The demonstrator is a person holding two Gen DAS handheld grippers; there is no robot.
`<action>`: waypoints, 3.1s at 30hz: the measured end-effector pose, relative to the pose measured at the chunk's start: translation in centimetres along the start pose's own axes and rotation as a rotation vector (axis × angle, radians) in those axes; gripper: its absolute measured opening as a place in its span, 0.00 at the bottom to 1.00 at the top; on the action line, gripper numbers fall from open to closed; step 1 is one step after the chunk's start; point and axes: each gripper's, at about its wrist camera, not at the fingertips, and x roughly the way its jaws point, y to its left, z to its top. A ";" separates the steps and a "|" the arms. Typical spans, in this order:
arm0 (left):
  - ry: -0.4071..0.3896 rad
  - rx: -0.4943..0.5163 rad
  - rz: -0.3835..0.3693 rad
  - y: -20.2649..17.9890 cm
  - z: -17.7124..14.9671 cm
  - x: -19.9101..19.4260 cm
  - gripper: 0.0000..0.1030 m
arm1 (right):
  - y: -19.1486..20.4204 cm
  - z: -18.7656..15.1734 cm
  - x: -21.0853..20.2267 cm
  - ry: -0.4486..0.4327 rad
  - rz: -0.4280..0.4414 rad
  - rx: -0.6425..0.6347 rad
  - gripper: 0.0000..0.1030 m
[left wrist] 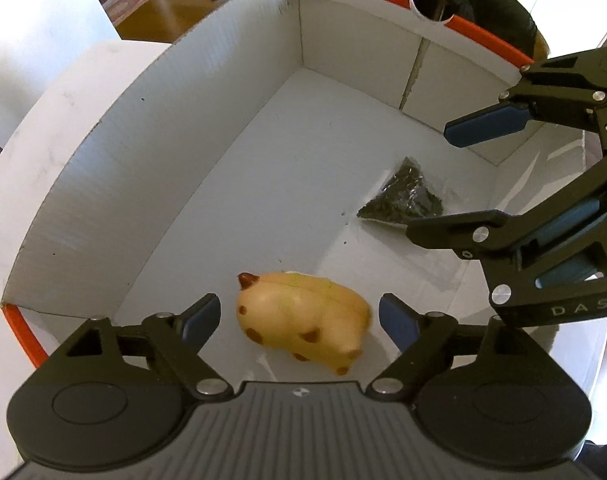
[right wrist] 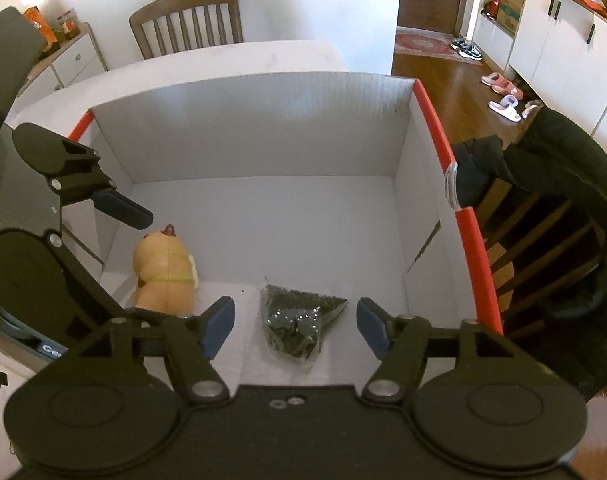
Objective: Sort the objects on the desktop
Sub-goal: 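Open both grippers to drop the toy and black bag into the box, then withdraw both open grippers from the box back toward the item pile, then move left gripper to white-grey packaged bag while right gripper approaches cartoon-face keychain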
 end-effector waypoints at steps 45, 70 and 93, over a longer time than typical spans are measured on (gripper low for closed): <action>-0.497 -0.239 0.041 3.2 -15.5 -15.0 0.84 | 12.0 -2.2 -11.5 -0.297 0.078 0.030 0.92; -0.527 -0.388 0.126 10.1 -33.4 -16.0 0.98 | 25.6 -4.6 -7.9 -0.288 0.075 -0.027 0.94; -0.426 -0.467 0.228 17.6 -39.7 -12.4 0.98 | 31.0 -3.9 -1.7 -0.215 0.056 -0.044 0.94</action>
